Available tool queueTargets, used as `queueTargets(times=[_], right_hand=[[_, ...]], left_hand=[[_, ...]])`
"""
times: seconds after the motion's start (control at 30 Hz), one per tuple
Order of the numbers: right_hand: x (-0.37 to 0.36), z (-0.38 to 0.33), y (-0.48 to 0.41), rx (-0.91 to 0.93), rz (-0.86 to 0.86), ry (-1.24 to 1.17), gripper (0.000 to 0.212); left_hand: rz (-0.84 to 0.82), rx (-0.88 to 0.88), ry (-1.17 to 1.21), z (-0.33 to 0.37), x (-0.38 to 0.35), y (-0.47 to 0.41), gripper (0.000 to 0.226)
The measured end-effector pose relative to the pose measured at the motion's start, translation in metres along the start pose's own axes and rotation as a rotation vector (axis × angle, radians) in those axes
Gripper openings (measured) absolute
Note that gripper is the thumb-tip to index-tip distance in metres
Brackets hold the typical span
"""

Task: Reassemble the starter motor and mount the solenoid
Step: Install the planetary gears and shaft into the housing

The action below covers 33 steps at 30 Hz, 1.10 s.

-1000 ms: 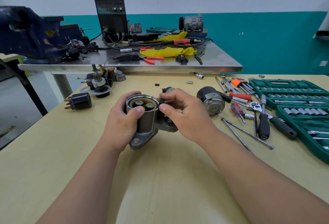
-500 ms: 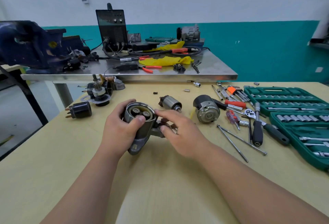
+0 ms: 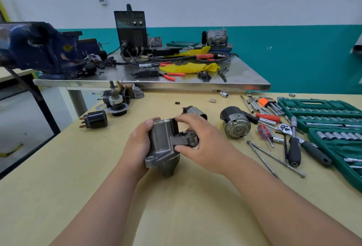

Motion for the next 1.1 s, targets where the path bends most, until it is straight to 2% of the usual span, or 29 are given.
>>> queueTargets(times=[0.07,0.13,0.33,0.5,0.67,0.77,0.93,1.1], right_hand=[[0.003,-0.010,0.003,0.077,0.080,0.077,0.038],[0.004,-0.016,0.005,0.117,0.116,0.115,0.028],[0.004,-0.011,0.003,0.011,0.068,0.041,0.026],[0.010,-0.013,0.005,0.012,0.100,0.047,0.024],[0.014,-0.015,0.008,0.025,0.118,0.054,0.023],[0.011,-0.008,0.009,-0.018,0.040,-0.001,0.031],[0.007,-0.004,0.010,-0.017,-0.014,0.073,0.068],[0.016,-0.011,0.009,0.087,0.086,0.150,0.063]], left_hand=[[0.024,0.010,0.013,-0.001,0.004,-0.001,0.038],[0.028,0.002,0.026,-0.001,0.004,-0.001,0.033],[0.003,-0.019,0.035,0.001,-0.001,0.001,0.034],[0.026,-0.045,-0.010,0.004,0.000,0.003,0.058],[0.062,-0.070,-0.060,0.005,0.002,0.004,0.057],[0.061,-0.094,-0.081,0.005,0.003,0.004,0.051],[0.025,-0.107,-0.088,0.004,-0.001,0.005,0.049],[0.025,-0.114,-0.075,0.005,-0.001,0.005,0.049]])
Point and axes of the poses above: each hand's wrist, its own y-axis away from the middle knuckle, its own x-axis out of the back of the hand, z = x × y, the point moved 8 cm from there along -y, towards the middle knuckle
